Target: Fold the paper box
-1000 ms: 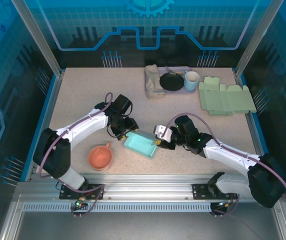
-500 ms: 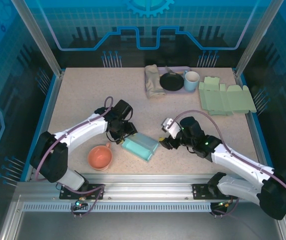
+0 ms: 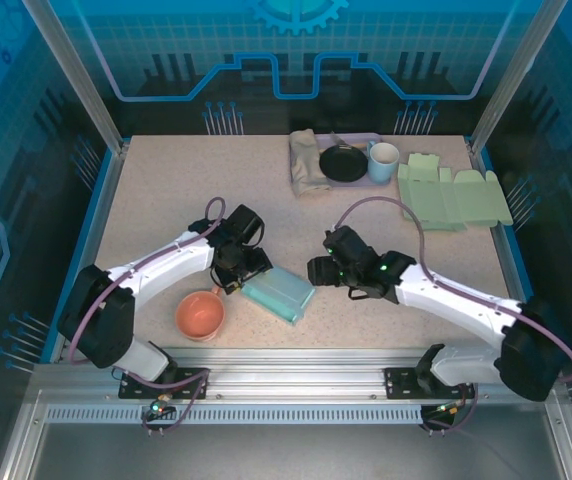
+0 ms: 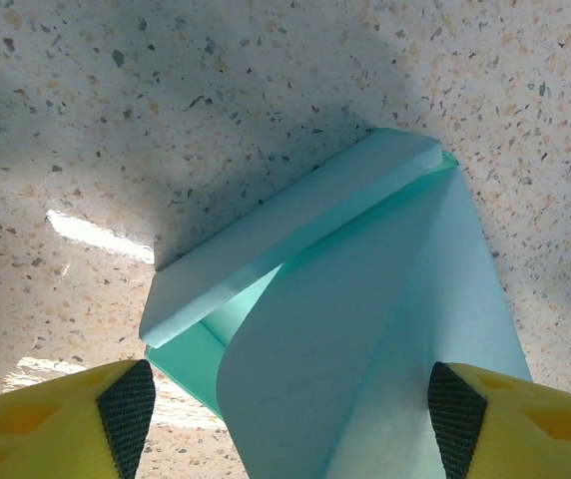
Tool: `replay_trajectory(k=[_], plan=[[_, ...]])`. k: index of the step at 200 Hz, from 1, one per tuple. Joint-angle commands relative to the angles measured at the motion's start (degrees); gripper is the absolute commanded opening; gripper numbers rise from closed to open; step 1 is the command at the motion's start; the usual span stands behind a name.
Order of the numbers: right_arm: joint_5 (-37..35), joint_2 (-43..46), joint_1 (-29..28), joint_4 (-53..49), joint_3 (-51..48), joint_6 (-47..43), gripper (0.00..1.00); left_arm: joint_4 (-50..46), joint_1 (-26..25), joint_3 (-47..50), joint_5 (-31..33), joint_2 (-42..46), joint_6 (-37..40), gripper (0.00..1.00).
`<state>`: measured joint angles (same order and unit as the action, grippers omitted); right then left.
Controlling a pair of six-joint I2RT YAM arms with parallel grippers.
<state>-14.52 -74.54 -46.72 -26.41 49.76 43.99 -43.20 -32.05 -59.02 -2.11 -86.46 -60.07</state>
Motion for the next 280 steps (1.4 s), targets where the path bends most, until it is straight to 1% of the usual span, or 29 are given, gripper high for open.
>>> replay_trajectory(k=[1, 21, 55, 88, 106, 127, 170, 191, 219, 250, 267, 280], plan=[[-3.0, -3.8, -2.2, -6.4, 3.7, 13.5, 0.70, -2.2, -0.4, 0.7, 1.6, 0.0, 0.0, 0.76], [-3.5, -5.7, -4.3, -6.1, 4.2, 15.9, 0.72, -2.1, -0.4, 1.0, 1.8, -0.3, 0.2, 0.77], [-0.8, -9.0, -6.4, -4.6, 4.9, 18.8, 0.73, -1.4, -0.5, 1.3, 1.5, -1.7, 0.7, 0.77], [0.0, -12.4, -8.5, -3.5, 4.7, 20.7, 0.73, -0.7, -0.5, 1.4, 1.7, -2.6, 1.2, 0.77], [0.6, -14.3, -8.6, -2.9, 4.7, 21.0, 0.73, -0.5, -0.4, 1.6, 2.1, -2.8, 1.4, 0.77], [-1.4, -15.9, -8.4, -3.5, 4.8, 19.9, 0.73, -0.6, -0.4, 1.4, 2.4, -3.7, 2.1, 0.78], [-2.6, -18.7, -4.9, -4.1, 7.3, 15.5, 0.73, -0.6, -0.4, -0.7, 2.9, -7.0, 3.1, 0.78], [-3.7, -20.7, -1.9, -4.3, 9.1, 12.1, 0.73, -0.6, -0.4, -2.7, 3.6, -8.8, 3.6, 0.78], [-1.6, -23.5, 2.7, -3.9, 11.1, 8.2, 0.72, -0.9, -0.4, -6.3, 3.9, -12.0, 4.7, 0.79], [-1.6, -25.0, 4.9, -3.9, 12.2, 6.2, 0.72, -1.6, -0.3, -9.6, 5.7, -14.9, 5.7, 0.81], [-0.8, -25.6, 6.3, -3.6, 11.9, 6.0, 0.72, -2.6, -0.3, -11.2, 7.2, -14.9, 6.4, 0.83], [-0.3, -25.8, 7.0, -3.2, 11.4, 5.9, 0.72, -1.6, -0.3, -11.3, 6.8, -13.0, 8.1, 0.84]])
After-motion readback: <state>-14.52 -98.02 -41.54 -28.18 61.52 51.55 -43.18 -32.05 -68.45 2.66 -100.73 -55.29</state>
